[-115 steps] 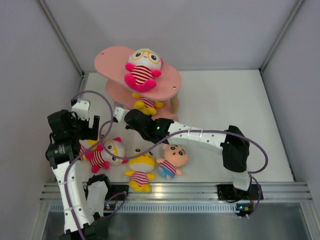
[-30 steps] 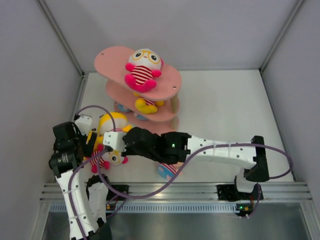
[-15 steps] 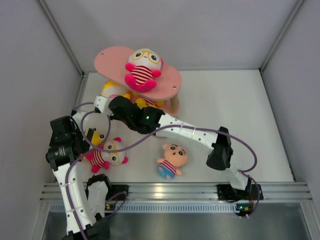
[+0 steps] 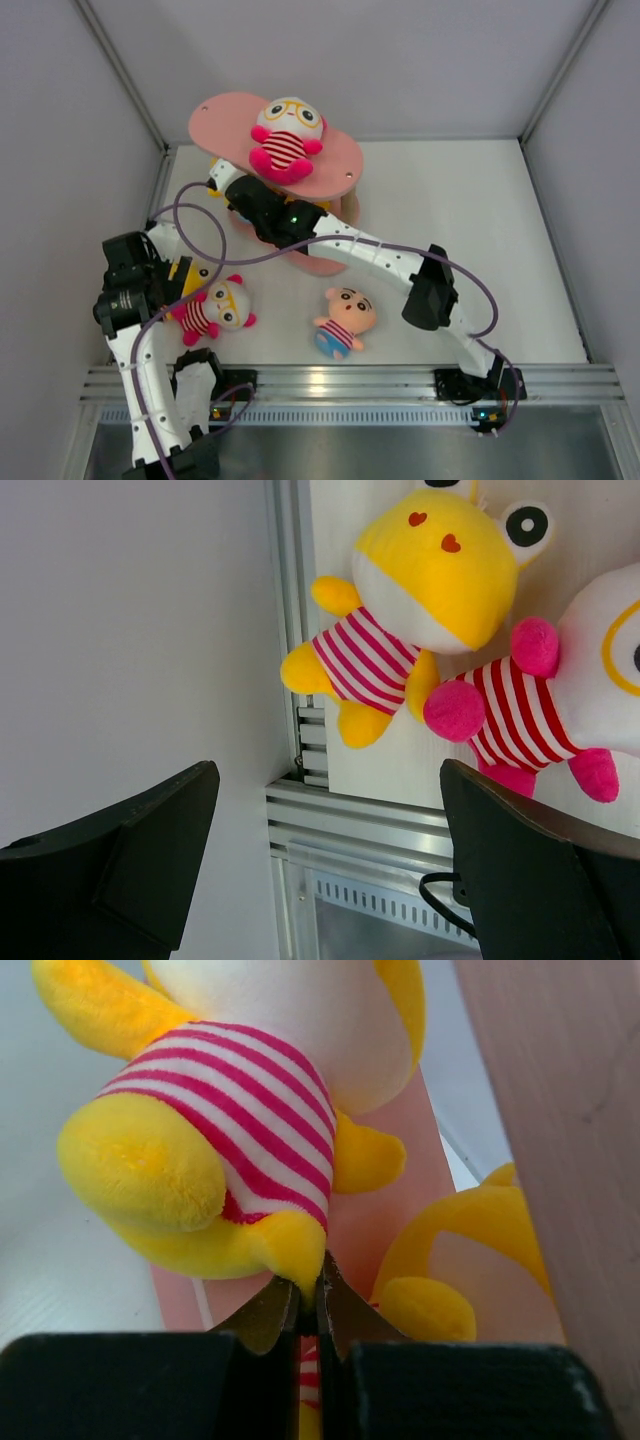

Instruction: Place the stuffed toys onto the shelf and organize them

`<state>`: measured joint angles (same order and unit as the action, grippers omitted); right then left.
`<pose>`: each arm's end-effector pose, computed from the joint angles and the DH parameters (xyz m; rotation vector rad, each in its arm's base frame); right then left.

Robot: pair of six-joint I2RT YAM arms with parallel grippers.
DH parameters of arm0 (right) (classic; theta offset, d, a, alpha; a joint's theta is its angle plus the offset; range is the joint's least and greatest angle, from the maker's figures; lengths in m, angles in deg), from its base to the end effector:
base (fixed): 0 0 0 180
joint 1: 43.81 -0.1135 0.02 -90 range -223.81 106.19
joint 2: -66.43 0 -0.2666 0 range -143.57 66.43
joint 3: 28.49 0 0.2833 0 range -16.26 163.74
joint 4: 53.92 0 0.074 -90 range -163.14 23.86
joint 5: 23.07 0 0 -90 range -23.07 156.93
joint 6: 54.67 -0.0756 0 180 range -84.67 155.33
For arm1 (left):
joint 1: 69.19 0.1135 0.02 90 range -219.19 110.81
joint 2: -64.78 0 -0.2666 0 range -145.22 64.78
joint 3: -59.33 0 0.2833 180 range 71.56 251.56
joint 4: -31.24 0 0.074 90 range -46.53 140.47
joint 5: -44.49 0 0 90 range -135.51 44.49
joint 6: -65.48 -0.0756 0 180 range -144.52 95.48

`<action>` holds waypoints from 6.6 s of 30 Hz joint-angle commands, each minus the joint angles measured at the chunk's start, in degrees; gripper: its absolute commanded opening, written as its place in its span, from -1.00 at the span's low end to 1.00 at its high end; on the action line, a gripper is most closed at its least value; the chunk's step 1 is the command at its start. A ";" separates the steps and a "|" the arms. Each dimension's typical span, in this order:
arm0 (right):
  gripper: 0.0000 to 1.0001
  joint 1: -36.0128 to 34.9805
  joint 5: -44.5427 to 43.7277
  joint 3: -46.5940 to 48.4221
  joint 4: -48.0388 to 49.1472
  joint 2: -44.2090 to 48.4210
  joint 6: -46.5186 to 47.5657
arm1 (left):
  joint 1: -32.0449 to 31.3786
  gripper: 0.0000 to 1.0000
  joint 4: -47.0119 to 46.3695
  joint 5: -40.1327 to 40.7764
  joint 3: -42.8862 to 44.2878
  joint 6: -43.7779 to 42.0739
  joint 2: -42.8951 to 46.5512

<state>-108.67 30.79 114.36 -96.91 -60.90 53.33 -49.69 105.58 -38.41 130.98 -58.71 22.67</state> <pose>0.2844 0.5011 0.3390 -0.9837 1.6885 -0.1111 0.1613 0.0670 0.3269 0.2480 2.4142 0.5903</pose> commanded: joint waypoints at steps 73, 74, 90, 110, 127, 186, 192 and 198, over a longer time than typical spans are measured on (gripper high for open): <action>-1.00 -5.01 -19.93 -27.27 14.77 17.82 -23.10 | 0.09 0.97 -2.34 -1.38 -5.10 -2.28 3.52; -1.00 -5.01 -19.93 -27.27 14.77 17.82 -23.01 | 0.09 0.96 -2.34 -1.47 -5.45 -2.37 3.52; -0.04 -7.56 -17.21 -29.38 19.50 20.36 -13.79 | 0.01 0.97 -2.25 -2.17 -6.77 -2.54 3.61; 0.34 -13.80 10.98 -33.23 12.57 34.75 -9.73 | 0.79 0.65 -2.08 0.28 -2.56 -4.21 -10.26; 0.43 -12.23 15.13 -61.62 27.15 61.04 -11.84 | 21.71 0.71 -1.02 -6.83 -0.53 -6.94 -26.53; 0.40 -10.90 -7.89 -53.02 20.04 61.32 -12.55 | 7.66 -1.00 -20.53 -34.34 8.42 37.17 -18.62; 0.40 -10.90 -8.51 -54.34 21.45 62.20 -12.73 | 0.63 -1.00 -21.94 -28.46 11.25 44.39 -20.38; 0.39 -10.99 -9.12 -54.60 20.39 62.81 -12.73 | 0.00 -1.00 -24.93 -25.20 11.33 46.23 -21.52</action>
<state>-120.01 23.06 60.12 -78.55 0.02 41.14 -49.51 85.53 -65.91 140.25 -15.59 1.54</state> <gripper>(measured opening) 0.697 0.038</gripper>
